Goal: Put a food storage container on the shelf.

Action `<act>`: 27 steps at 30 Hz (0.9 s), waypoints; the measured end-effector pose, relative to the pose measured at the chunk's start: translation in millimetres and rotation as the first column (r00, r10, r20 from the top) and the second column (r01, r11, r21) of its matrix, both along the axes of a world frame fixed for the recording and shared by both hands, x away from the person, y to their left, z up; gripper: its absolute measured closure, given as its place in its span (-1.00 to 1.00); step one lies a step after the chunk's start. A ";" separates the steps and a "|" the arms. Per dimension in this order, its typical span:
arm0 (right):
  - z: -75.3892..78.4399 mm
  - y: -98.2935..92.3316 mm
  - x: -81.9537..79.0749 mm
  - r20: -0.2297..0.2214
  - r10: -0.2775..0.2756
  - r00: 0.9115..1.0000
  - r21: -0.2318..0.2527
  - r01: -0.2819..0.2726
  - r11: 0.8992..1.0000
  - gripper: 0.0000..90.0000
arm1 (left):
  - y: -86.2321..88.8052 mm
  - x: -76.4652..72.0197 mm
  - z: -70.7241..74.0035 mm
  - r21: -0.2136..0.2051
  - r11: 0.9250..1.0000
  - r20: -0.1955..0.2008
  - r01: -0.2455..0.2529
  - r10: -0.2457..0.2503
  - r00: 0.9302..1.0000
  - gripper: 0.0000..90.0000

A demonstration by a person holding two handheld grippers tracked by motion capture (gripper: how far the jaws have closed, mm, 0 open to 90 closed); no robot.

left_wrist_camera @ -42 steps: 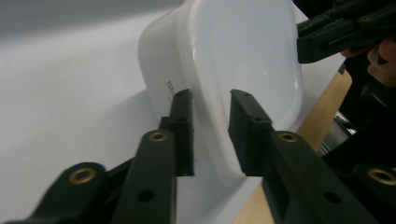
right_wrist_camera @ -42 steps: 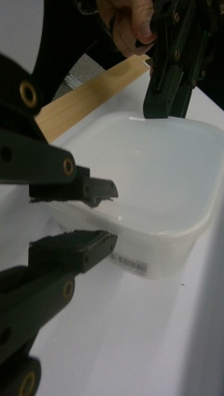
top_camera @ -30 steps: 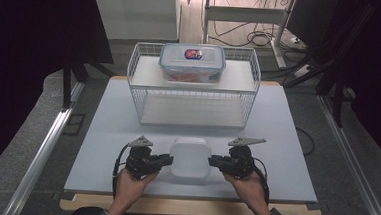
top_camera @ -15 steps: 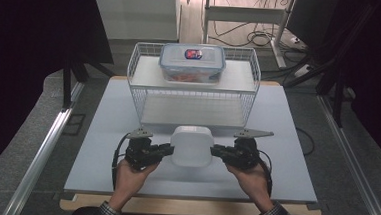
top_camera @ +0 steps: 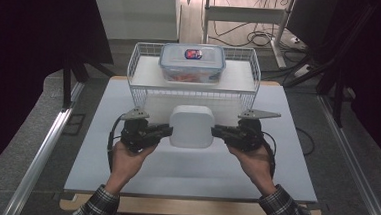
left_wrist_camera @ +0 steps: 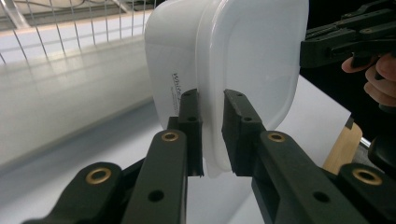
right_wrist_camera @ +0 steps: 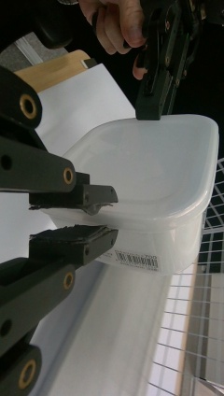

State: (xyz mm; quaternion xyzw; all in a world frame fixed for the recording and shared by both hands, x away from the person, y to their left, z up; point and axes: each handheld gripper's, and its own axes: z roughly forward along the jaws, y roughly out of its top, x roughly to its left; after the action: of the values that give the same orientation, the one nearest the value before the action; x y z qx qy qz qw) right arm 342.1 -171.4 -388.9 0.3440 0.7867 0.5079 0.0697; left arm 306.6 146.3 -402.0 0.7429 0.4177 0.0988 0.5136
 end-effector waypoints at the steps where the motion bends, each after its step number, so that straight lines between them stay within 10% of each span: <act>1: 2.4 0.4 1.1 0.005 -0.001 1.000 0.003 0.001 1.000 0.76 | 0.3 1.2 2.5 0.002 1.000 0.003 0.004 -0.004 1.000 0.75; 27: 69.5 6.7 35.0 0.070 -0.012 0.997 0.037 0.010 0.999 0.75 | 6.3 33.2 72.8 0.010 1.000 0.085 -0.015 0.014 0.996 0.76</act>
State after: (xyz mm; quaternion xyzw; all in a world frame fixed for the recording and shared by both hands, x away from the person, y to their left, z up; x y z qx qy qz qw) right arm 377.1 -164.6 -319.5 0.3315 0.7725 0.5335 0.0936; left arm 339.7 152.6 -329.2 0.7376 0.4003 0.1361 0.5264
